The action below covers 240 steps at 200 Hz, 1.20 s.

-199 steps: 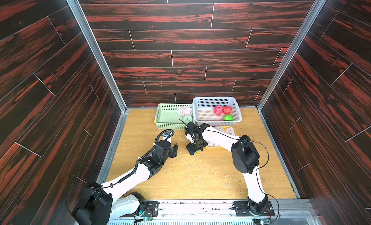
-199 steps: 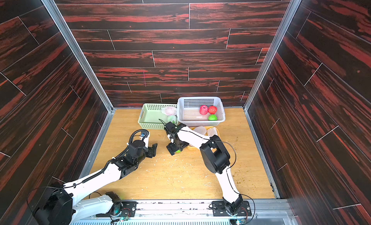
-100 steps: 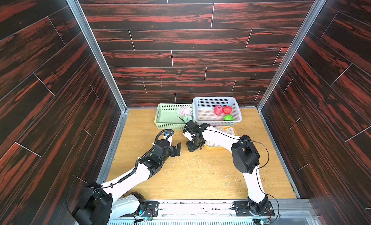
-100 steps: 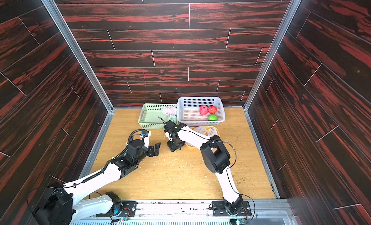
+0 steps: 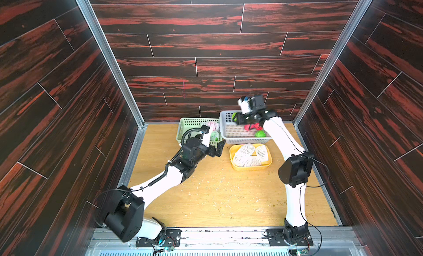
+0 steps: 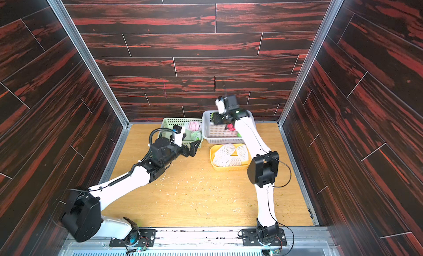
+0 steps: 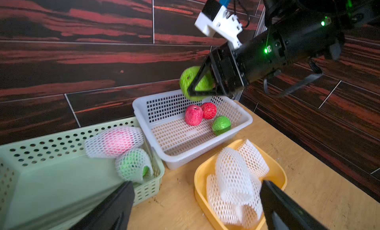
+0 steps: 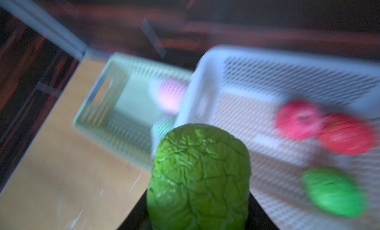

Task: Remove foam nets from apples
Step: Place the apple in the basket.

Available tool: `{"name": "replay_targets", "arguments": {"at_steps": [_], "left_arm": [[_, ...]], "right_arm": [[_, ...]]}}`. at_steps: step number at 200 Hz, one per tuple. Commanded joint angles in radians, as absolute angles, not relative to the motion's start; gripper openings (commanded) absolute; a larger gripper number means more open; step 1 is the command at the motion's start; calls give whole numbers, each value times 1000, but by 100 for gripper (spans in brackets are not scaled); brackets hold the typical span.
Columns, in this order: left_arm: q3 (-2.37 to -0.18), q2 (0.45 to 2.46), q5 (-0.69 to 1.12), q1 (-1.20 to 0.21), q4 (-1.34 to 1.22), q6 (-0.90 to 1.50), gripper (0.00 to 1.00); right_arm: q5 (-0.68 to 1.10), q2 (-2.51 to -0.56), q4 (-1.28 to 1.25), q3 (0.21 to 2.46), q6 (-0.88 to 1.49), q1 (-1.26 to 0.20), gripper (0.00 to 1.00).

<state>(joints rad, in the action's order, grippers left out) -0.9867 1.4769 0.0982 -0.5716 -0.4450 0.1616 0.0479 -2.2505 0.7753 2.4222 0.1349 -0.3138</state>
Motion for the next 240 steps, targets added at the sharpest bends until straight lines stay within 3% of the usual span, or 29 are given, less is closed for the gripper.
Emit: {"name": "replay_targets", "arguments": {"at_steps": [1,24,65,95,105,133,185,240], "left_arm": [[-1051,1545,156,-565,-449,166,100],[-1122,1614,145,-559,-398,173,100],[-1193,1691,146,-535,-355,202,100],[-1223,1732,147,-525,-330,205,100],[-1227,1741,147,-519,-331,210,100],[-1254,1787,147,-499,-326,226,100],[-1412,1885,74,-462,-163,215,100],[-1709,2033,17,-421,149,245,100]], "right_arm": [[19,-2467,936,2639,135,-270,44],[-4,-2616,966,2815,86,-244,46],[-2,-2582,848,2619,55,-231,47],[-5,-2629,871,2651,14,-231,48],[-25,-2647,888,2666,13,-231,52],[-61,-2657,887,2648,10,-231,77],[-78,-2627,883,2646,9,-232,82],[-19,-2440,917,2639,31,-255,84]]}}
